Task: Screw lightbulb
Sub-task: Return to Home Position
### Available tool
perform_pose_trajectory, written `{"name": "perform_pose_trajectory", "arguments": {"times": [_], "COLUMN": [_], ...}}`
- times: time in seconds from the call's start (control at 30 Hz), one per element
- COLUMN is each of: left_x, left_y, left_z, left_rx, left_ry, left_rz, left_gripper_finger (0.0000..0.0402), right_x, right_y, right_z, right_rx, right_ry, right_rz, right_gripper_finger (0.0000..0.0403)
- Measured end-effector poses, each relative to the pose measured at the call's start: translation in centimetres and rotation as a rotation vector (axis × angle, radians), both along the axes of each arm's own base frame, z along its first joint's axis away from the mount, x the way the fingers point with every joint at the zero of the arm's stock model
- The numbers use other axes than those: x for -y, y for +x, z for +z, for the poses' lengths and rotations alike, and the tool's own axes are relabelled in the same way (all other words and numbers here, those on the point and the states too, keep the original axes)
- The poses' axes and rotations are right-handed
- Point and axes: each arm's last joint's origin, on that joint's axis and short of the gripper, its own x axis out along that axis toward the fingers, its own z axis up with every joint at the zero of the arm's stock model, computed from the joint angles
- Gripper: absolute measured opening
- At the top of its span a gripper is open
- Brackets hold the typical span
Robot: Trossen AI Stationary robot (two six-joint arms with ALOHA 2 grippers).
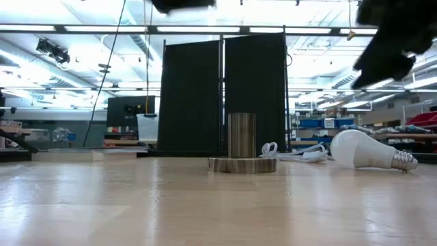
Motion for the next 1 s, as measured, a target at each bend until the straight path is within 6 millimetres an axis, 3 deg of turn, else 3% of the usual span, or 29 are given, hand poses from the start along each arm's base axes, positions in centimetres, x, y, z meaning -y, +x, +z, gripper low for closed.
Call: {"name": "perform_pose_trajectory", "arguments": {"times": [0.13,0.27,0.57,0.77,1.0], "left_x": [0.2,-0.4,-1.7,-2.3,-2.7], "left_y": [-3.4,-6.4,-10.4,-12.0,-12.9], "left_z": [2.0,2.4,-0.3,-2.4,-4.6], "left_rx": [0.048,0.091,0.105,0.091,0.068], "left_ry": [0.024,0.011,-0.056,-0.111,-0.150], "left_rz": [-0.143,-0.258,-0.325,-0.380,-0.391], "left_gripper_finger": [0.0305,0.0305,0.0305,0.0305,0.0305], "right_x": [-1.1,-2.1,-2.7,-2.2,-2.4], "right_y": [-1.6,-2.2,-3.2,-4.2,-4.9], "right_z": [0.6,0.1,-2.8,-4.7,-6.0], "right_rx": [0.120,0.215,0.451,0.540,0.535], "right_ry": [-0.142,-0.206,-0.247,-0.176,-0.129], "right_rz": [0.103,0.238,0.385,0.402,0.564], "right_gripper_finger": [0.0311,0.0310,0.0309,0.0309,0.0309]}}
